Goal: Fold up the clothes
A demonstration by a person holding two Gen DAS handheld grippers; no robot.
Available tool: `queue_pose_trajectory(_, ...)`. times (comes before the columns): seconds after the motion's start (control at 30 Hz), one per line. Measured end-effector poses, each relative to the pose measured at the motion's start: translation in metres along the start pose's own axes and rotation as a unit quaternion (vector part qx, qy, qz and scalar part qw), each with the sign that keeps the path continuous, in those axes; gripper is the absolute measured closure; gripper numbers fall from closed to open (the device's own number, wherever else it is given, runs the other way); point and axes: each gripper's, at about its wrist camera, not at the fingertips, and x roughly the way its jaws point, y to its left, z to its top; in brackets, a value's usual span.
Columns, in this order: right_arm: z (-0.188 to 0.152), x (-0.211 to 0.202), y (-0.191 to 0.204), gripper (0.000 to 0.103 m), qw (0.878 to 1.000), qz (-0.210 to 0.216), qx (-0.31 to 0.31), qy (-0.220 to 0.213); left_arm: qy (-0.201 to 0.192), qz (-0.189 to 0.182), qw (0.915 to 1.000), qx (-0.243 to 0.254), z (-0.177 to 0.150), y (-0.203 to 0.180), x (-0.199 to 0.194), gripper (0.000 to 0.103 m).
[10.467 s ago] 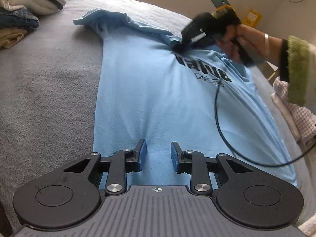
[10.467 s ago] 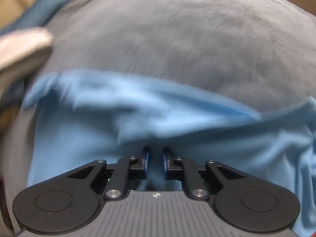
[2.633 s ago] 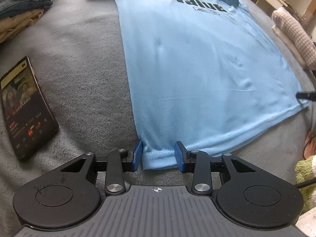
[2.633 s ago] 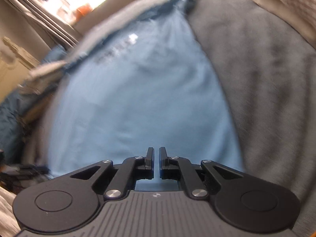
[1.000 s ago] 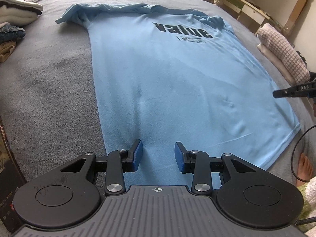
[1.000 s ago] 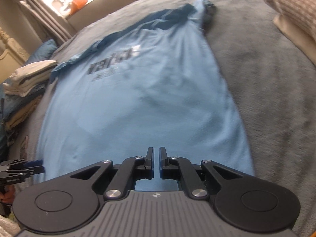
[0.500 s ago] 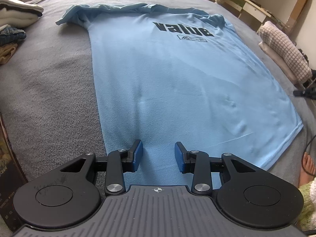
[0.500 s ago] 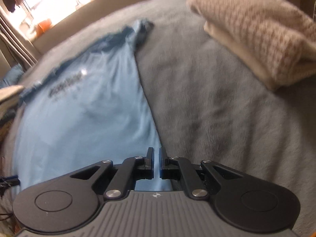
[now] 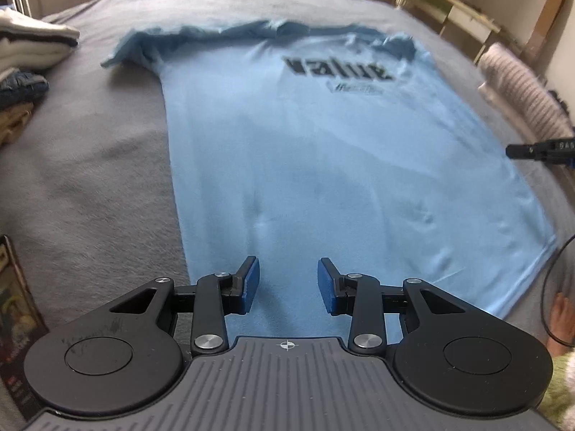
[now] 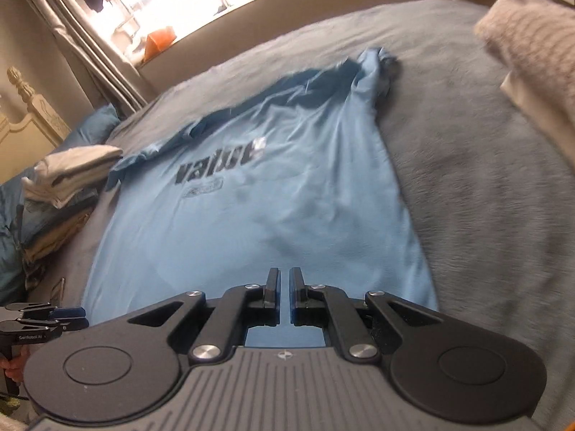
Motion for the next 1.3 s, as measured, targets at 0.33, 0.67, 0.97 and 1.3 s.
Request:
queue_pose_trajectory(0.33,0.010,0.000,-0.058,0.099,0.994,-0.096,0.057,-0.017,0.012,0.014,0.9998,0.002,-0.002,0.002,-0.002,0.068)
queue_pose_trajectory(0.67,0.046,0.069,-0.008,0.099,1.000,-0.005,0.000,0.015,0.001,0.024,0.9996,0.012,0.027,-0.006,0.018,0.068)
queue_pose_trajectory(0.97,0.074,0.040,-0.066,0.100,0.994,-0.083,0.056,-0.033,-0.005,0.013,0.9999,-0.005,0.032,0.008,0.009,0.068)
queue_pose_trajectory(1.3,0.093,0.100,-0.033,0.100,0.999,-0.015,0.033,0.008,-0.036,0.030,0.9972,-0.059,0.068,0.020,0.044,0.068)
